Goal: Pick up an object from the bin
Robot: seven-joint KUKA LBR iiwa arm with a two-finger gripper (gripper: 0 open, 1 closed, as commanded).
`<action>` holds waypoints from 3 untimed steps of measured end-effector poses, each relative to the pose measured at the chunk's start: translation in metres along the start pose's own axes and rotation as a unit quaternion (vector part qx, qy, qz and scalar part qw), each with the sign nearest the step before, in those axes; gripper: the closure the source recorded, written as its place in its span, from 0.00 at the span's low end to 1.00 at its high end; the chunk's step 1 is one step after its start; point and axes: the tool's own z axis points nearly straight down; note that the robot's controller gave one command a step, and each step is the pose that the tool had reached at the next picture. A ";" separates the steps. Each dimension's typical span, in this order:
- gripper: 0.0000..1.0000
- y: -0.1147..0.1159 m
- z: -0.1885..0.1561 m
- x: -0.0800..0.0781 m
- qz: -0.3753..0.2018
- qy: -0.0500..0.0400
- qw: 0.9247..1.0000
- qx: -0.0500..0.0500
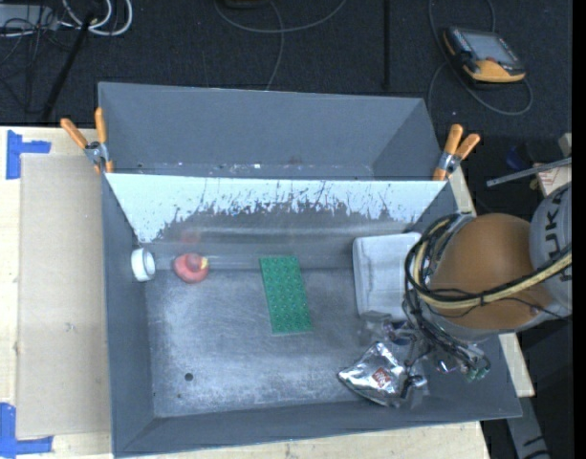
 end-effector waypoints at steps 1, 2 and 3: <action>0.00 0.012 -0.016 -0.004 0.148 0.002 0.989 0.000; 0.00 0.008 0.032 -0.009 0.277 0.002 0.961 0.000; 0.00 0.009 0.033 -0.010 0.275 0.002 0.961 0.000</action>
Offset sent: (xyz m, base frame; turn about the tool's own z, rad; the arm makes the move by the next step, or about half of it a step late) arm -0.0002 0.0126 0.0167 0.2965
